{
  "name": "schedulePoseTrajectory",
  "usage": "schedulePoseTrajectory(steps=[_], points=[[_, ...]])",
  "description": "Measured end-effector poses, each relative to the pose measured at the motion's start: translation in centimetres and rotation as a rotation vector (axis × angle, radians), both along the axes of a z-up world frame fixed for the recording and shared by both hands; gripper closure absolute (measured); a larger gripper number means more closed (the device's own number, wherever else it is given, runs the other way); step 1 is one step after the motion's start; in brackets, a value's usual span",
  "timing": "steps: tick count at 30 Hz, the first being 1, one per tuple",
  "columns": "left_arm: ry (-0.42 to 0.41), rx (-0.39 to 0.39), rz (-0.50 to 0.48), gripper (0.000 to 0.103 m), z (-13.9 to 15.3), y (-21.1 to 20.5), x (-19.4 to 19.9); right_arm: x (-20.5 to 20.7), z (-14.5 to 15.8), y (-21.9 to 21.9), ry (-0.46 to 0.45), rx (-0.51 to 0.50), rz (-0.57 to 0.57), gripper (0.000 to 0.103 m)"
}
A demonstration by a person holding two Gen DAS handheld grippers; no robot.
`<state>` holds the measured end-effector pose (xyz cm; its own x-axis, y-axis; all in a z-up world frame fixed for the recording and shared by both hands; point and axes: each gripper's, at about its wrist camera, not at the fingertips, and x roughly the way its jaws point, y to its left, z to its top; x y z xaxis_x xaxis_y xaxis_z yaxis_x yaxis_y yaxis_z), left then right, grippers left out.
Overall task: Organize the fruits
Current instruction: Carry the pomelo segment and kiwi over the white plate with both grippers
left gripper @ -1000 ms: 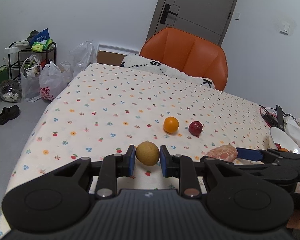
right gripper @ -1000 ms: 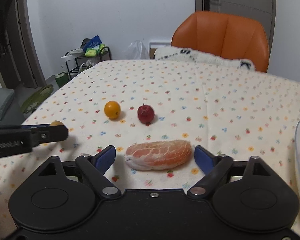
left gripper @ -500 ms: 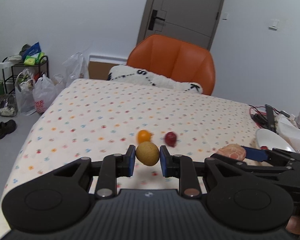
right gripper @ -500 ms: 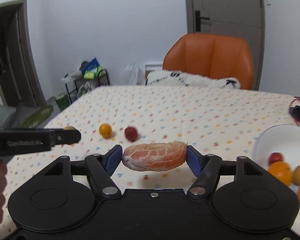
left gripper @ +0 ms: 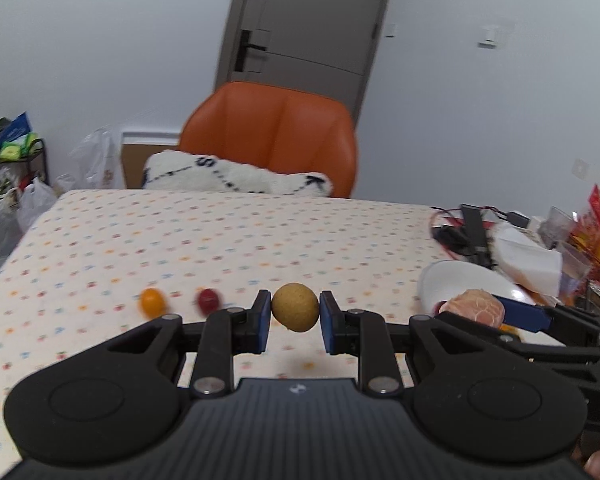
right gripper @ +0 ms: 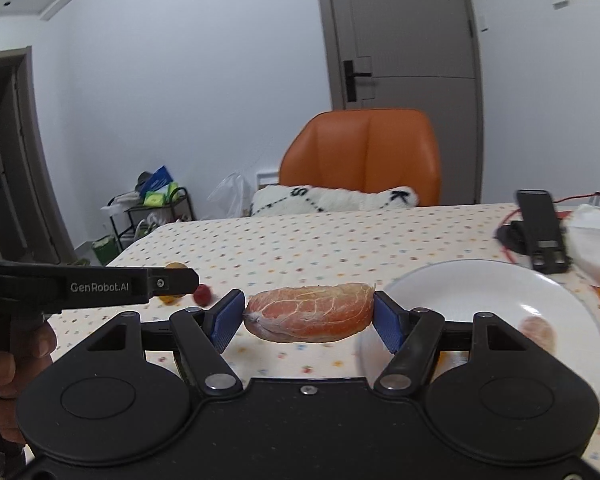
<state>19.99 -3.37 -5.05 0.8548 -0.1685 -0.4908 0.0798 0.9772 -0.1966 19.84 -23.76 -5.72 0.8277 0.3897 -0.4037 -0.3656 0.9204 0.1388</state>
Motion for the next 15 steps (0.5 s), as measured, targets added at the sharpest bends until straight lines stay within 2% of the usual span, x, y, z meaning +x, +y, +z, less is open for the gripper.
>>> schedulePoseTrajectory(steps=[15], points=[[-0.012, 0.003, -0.144, 0.079, -0.9, -8.4, 2.2, -1.2, -1.7, -7.7, -0.059, 0.046, -0.190, 0.037]])
